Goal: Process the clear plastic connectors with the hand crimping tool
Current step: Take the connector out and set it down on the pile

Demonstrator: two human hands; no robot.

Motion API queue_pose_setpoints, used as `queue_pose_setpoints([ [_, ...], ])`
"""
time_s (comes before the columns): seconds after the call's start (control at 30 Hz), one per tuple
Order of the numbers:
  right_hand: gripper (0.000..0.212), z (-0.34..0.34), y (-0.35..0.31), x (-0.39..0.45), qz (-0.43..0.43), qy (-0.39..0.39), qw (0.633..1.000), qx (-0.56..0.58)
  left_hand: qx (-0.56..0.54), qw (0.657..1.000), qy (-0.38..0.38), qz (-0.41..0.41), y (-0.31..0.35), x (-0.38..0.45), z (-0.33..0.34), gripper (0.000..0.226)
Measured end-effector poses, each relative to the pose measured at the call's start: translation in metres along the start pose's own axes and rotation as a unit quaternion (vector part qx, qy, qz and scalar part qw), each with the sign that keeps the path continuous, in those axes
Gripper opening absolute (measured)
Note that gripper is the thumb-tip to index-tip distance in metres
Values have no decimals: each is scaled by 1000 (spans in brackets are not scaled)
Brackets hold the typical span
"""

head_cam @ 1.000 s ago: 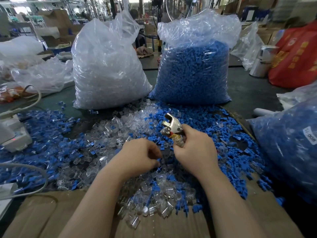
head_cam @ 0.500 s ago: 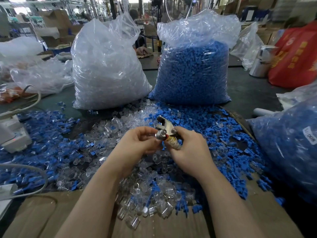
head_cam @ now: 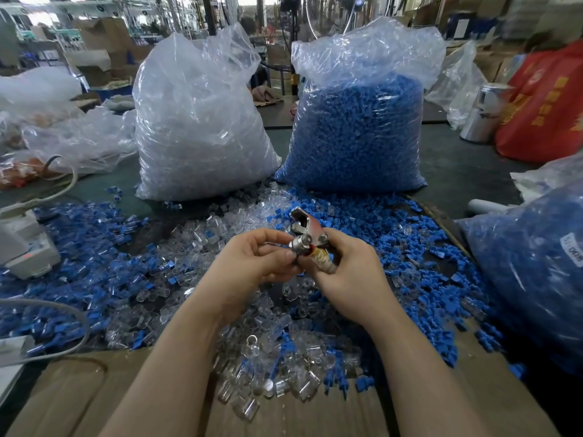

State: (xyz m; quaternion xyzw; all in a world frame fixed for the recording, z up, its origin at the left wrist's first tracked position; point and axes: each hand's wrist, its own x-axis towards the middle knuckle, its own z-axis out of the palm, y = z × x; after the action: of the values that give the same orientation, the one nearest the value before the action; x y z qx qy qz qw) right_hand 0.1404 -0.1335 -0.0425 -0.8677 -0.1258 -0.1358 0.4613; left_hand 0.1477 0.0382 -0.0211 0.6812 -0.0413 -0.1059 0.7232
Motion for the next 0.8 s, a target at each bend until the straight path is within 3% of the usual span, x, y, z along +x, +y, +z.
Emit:
queue_pose_setpoints([
  [0.1,17,1,1,1,5,16,1000,-4,119,993,-7,15,2,-2,-7,16],
  [0.23,10,-1,3,1,22,53,998,25,450,892,-34,30,-2,-2,-11,26],
  [0.3,9,-1,3,1,23,57,997,37,508,859,-46,29,-6,-1,-6,26],
  [0.37,9,0,3,1,20,55,998,34,523,851,-41,32,-8,1,-3,26],
  [0.47,8,1,3,2,27,59,997,50,461,887,16,36,-11,4,-5,20],
  [0.53,8,0,2,2,31,69,995,72,322,944,58,38,-11,3,-5,13],
  [0.6,9,-2,1,3,39,83,991,99,116,991,57,27,-6,1,-5,15],
  [0.67,14,-3,-1,3,41,96,987,125,-51,998,32,19,-2,0,-4,25],
  [0.7,17,-3,-2,3,40,98,985,136,-85,996,25,19,-1,-1,-3,27],
  [0.8,19,-4,-4,3,40,96,982,155,-83,996,18,26,0,0,0,29],
])
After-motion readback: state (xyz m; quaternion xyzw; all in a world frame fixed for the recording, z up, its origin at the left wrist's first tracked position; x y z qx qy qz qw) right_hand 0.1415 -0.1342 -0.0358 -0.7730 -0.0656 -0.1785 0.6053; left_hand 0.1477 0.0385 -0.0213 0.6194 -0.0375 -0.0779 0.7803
